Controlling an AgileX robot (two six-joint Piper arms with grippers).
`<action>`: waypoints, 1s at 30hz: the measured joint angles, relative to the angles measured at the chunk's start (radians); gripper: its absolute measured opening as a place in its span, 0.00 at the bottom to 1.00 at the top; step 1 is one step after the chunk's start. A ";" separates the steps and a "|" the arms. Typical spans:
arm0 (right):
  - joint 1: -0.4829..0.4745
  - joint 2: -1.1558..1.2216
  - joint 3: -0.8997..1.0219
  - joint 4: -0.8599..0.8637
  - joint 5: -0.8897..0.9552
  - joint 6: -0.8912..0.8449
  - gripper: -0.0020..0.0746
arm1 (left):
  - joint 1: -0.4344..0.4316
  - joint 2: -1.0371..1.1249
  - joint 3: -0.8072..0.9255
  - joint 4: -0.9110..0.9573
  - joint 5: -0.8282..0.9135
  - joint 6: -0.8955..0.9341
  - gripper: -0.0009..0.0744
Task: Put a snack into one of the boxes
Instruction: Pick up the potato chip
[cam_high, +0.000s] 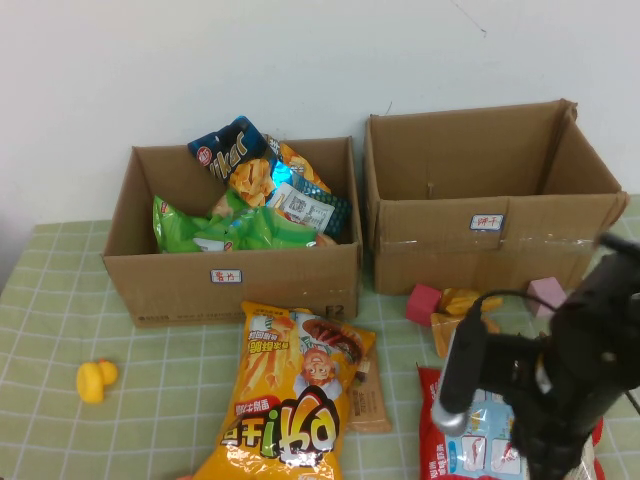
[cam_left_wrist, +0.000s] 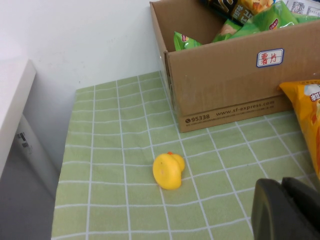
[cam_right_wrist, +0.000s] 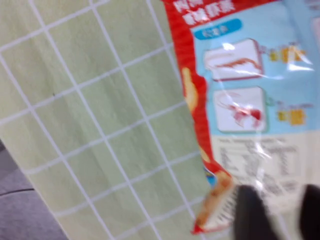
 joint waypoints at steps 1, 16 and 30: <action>0.000 0.020 0.000 0.005 -0.012 0.017 0.39 | 0.000 0.000 0.000 0.000 0.000 0.000 0.01; -0.050 0.317 -0.167 -0.035 -0.048 0.269 0.93 | 0.000 0.000 0.000 -0.002 0.000 0.000 0.01; -0.149 0.459 -0.264 0.116 -0.040 0.034 0.93 | 0.000 -0.002 0.000 -0.002 0.000 0.000 0.01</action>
